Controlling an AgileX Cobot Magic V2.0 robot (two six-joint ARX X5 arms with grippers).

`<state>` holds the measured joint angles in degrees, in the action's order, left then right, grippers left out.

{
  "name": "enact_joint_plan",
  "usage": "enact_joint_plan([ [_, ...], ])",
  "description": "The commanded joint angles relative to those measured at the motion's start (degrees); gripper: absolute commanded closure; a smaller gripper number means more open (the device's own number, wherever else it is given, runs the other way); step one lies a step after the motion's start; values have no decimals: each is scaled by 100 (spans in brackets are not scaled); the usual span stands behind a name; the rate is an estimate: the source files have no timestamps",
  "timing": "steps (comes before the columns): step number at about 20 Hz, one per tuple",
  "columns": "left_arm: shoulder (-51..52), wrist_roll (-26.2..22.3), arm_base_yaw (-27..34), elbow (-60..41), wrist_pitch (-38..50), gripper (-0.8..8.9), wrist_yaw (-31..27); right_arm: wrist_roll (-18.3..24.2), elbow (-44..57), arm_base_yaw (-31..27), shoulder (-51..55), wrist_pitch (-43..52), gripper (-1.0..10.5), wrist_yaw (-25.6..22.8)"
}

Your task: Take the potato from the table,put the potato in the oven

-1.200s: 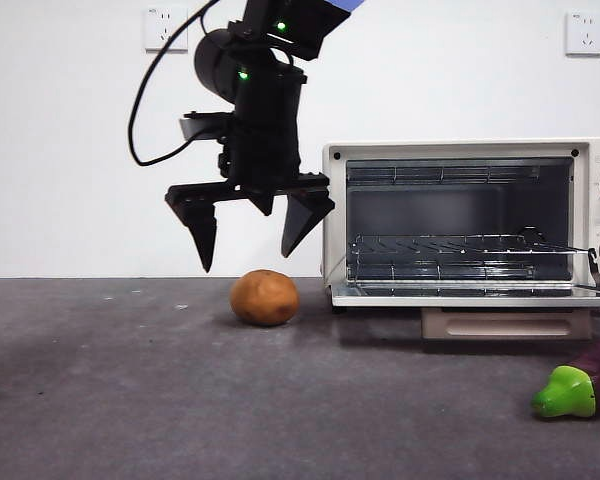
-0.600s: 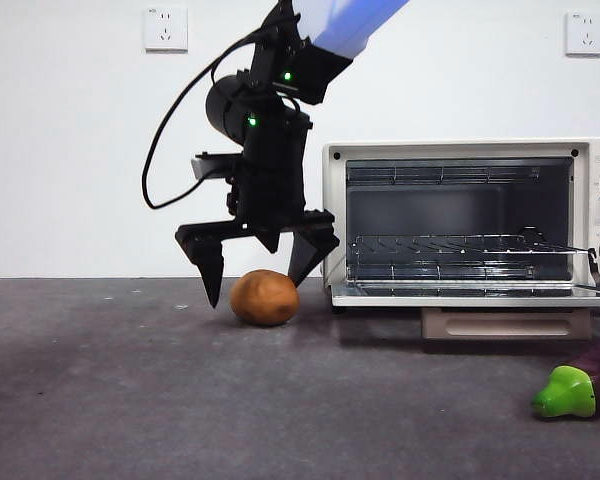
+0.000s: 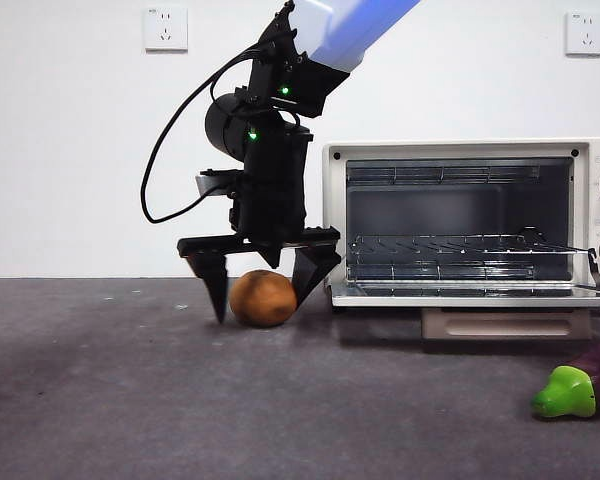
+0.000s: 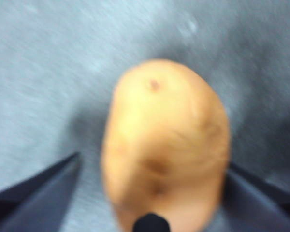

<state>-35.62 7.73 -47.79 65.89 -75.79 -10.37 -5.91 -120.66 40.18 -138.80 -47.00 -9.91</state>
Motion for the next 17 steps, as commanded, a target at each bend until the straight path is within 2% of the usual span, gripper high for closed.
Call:
enact_joint_plan([
  [1,9,-44,-4,-46,28,819,-11,-208,-2,22,-131,-76,861,-151],
  [3,9,-44,-4,-46,28,818,-11,-205,-4,22,-127,-114,918,-269],
  [6,9,-42,-4,-46,28,818,-11,-212,-323,22,-105,-557,916,-203],
  [13,9,-33,-4,-46,28,818,7,-199,-2422,267,-105,-2363,916,42],
  [17,7,-17,-4,-46,28,818,4,-160,-3259,404,-105,-3198,916,-223],
])
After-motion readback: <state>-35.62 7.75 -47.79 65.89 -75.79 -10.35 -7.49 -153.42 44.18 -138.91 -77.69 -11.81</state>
